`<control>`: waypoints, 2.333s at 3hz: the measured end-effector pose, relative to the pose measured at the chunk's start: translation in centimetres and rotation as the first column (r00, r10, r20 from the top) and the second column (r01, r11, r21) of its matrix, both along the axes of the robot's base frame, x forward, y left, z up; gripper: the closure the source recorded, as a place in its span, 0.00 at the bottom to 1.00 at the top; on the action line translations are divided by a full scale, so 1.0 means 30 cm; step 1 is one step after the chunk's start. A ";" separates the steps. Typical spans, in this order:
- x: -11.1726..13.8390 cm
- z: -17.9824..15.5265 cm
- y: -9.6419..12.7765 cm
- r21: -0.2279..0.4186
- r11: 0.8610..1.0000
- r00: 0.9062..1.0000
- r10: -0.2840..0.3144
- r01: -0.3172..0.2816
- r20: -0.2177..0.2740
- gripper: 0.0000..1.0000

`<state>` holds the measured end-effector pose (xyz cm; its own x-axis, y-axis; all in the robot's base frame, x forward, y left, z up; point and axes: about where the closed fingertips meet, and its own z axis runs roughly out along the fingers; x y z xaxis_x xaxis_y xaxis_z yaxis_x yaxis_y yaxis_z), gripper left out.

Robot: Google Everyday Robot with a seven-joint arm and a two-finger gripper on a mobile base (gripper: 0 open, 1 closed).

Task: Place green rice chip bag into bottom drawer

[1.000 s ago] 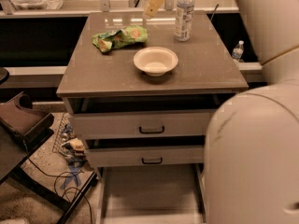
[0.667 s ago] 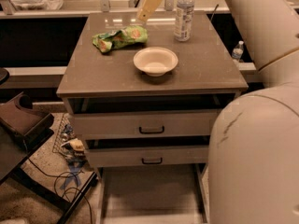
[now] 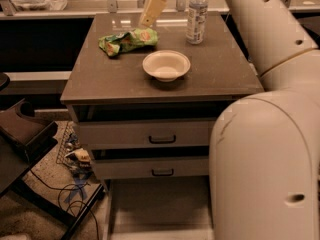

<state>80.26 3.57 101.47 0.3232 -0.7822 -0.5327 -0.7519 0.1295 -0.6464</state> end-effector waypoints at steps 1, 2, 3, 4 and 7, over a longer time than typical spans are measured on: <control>0.077 -0.082 0.095 0.048 0.998 0.999 0.043 -0.043 -0.007 0.00; 0.147 -0.174 0.167 0.093 0.993 0.997 0.072 -0.070 -0.025 0.00; 0.188 -0.245 0.194 0.133 0.989 0.996 0.076 -0.069 -0.048 0.00; 0.212 -0.322 0.209 0.165 0.985 0.994 0.074 -0.059 -0.085 0.00; 0.234 -0.469 0.253 0.192 0.981 0.983 0.074 -0.042 -0.166 0.28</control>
Offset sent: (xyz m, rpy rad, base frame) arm 0.0842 0.0658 -0.0704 0.1472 0.0449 0.0981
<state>87.29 11.17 87.40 0.2559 -0.6464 -0.7189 -0.8594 0.1885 -0.4753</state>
